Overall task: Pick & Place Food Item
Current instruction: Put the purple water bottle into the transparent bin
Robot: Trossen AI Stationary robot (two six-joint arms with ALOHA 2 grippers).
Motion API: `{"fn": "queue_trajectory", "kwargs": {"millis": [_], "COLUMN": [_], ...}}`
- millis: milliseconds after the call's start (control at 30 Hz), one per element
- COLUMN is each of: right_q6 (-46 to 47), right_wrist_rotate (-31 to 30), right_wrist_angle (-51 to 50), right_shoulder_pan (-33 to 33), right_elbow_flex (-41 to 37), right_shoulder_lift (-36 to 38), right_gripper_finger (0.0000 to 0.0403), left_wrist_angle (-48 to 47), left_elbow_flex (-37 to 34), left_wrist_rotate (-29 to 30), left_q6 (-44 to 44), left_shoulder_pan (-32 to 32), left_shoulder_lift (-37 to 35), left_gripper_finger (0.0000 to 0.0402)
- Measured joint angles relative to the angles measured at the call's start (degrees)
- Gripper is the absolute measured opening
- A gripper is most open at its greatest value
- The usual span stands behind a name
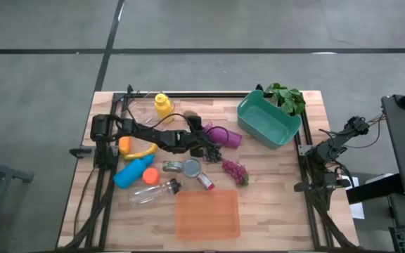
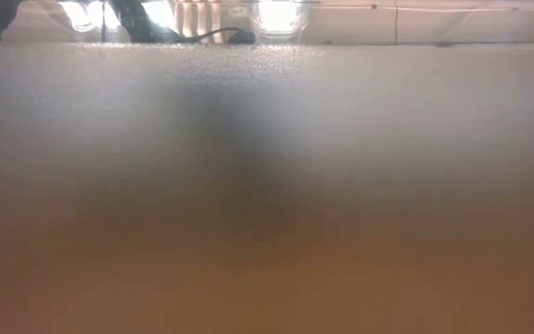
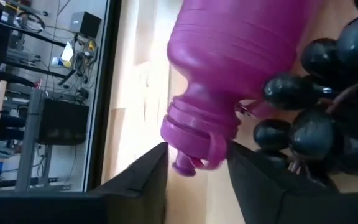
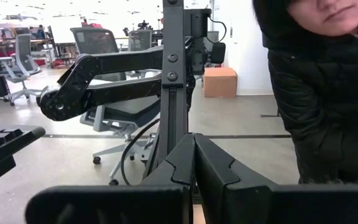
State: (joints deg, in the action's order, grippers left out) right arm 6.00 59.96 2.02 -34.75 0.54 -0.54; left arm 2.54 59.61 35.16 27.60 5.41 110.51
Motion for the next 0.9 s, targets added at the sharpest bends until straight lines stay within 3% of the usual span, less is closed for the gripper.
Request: {"fn": "queue_trajectory", "kwargs": {"millis": [233,900], "right_q6": [0.00,-0.01], "right_wrist_rotate": [0.00,0.00], "right_wrist_angle": [0.00,0.00], "right_shoulder_pan": [-0.01,-0.01], "right_elbow_flex": [-0.02,-0.02], "right_shoulder_lift": [0.00,0.00], "right_gripper_finger": [0.0008,0.0008], "left_wrist_angle": [-0.13,-0.61], "left_elbow_flex": [-0.02,-0.04], "left_wrist_rotate": [-0.03,-5.20], "left_q6": [-0.57,-0.57], "left_shoulder_pan": [-0.02,1.26], "left_shoulder_lift": [-0.01,-0.02], "left_gripper_finger": [0.0119,0.0117]}}
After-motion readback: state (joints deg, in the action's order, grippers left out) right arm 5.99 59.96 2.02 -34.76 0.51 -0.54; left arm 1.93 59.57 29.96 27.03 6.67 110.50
